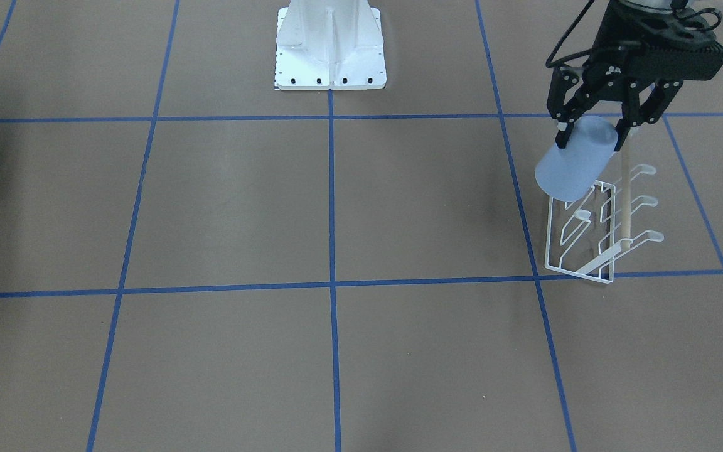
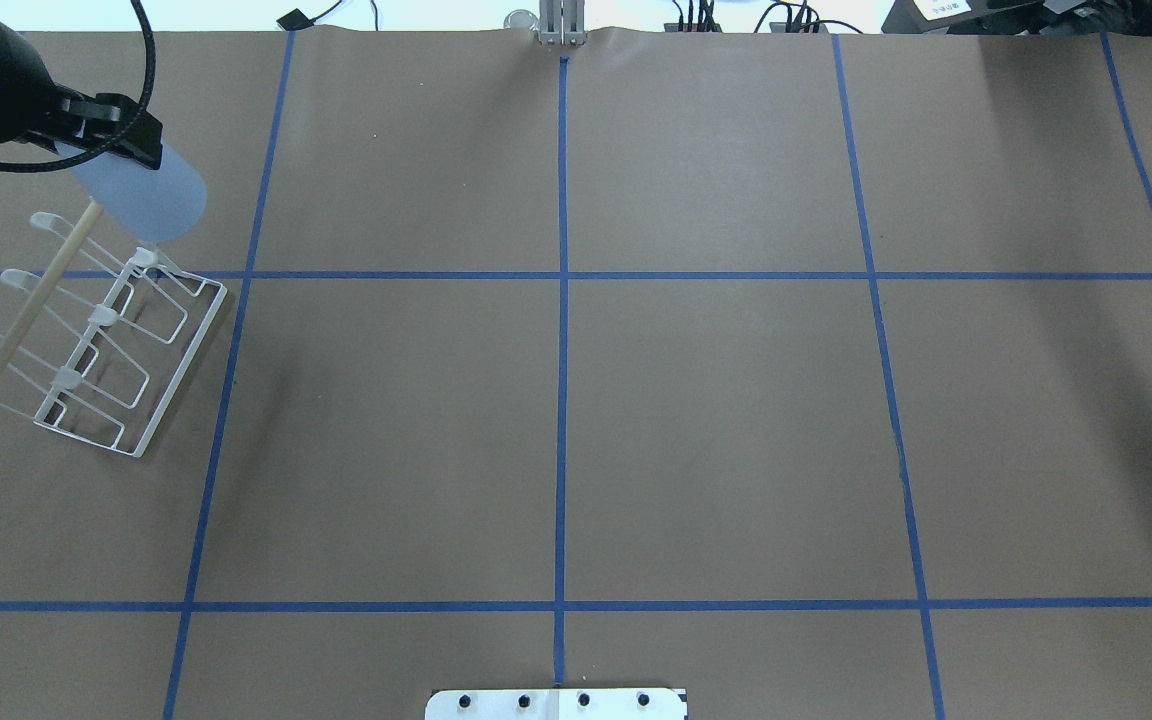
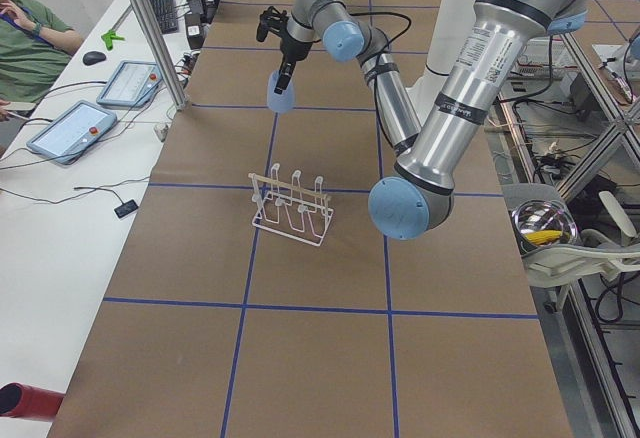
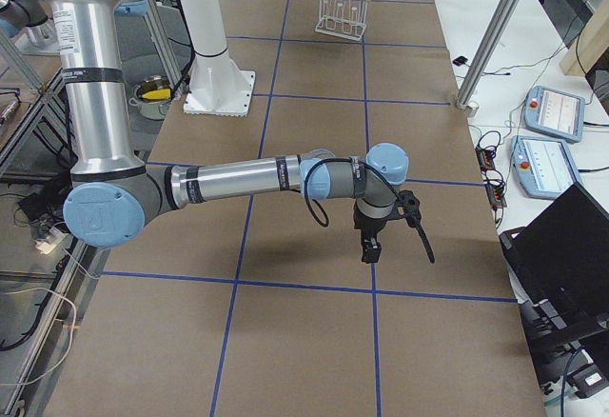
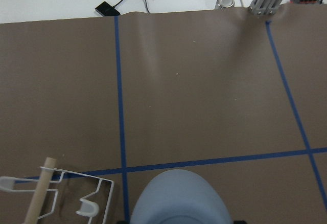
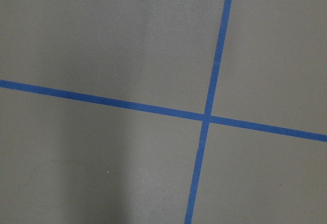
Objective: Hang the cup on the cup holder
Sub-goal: 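Lower the cup onto a wooden peg of the rack with the left gripper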
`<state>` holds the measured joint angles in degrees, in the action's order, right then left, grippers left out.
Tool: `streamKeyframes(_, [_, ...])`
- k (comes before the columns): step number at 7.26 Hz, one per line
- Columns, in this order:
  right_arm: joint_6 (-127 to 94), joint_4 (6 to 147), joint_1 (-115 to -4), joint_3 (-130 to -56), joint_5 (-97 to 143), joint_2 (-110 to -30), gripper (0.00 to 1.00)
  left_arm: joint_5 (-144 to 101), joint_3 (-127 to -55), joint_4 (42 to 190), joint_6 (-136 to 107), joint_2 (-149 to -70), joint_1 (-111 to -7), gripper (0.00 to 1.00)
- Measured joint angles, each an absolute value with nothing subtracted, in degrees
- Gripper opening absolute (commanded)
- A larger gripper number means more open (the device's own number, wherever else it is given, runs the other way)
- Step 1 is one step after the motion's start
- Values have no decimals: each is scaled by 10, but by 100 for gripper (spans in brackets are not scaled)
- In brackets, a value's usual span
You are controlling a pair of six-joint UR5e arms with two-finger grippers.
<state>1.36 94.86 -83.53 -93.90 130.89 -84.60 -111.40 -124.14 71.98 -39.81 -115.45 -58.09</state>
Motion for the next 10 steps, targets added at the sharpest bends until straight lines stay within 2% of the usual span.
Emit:
streamKeyframes(5, [10, 955, -835, -940, 1324, -850, 100, -1117, -1103, 761, -338, -1171, -588, 0])
streamKeyframes(10, [10, 956, -836, -945, 1329, -851, 100, -1154, -1123, 765, -338, -1140, -589, 0])
